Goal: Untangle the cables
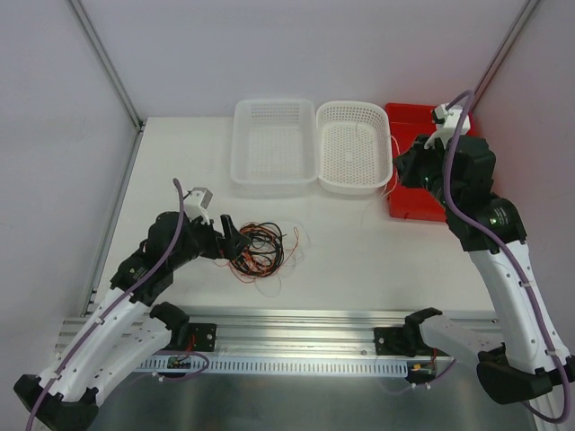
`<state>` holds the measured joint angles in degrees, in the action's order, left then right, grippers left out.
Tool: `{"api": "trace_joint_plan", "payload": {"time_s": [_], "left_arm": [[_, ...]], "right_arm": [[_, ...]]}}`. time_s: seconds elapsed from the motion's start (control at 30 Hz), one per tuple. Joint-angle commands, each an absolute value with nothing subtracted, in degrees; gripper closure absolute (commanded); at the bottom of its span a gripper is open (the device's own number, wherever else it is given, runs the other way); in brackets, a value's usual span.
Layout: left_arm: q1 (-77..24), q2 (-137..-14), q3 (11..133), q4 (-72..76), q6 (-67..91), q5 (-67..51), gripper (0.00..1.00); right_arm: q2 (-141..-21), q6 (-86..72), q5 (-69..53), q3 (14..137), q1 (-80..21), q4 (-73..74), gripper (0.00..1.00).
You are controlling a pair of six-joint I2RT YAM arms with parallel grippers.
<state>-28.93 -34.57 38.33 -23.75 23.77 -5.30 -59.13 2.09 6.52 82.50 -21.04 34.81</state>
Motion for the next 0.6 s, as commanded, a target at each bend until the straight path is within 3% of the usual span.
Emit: {"api": "trace_joint_plan", "payload": {"time_s": [0.0,0.57], "left_arm": [[-31.27,-36.64,37.0,-12.32,26.62,-15.46,0.06],[-55.01,-55.36,35.95,15.28,27.6,-4.14,0.11]], "right_arm": [[-56.87,-3.16,-4.73,80.86,-23.63,32.96,0.99],[-51.15,-13.62,-4.39,71.63,-35.51,21.71,0.99]]}}
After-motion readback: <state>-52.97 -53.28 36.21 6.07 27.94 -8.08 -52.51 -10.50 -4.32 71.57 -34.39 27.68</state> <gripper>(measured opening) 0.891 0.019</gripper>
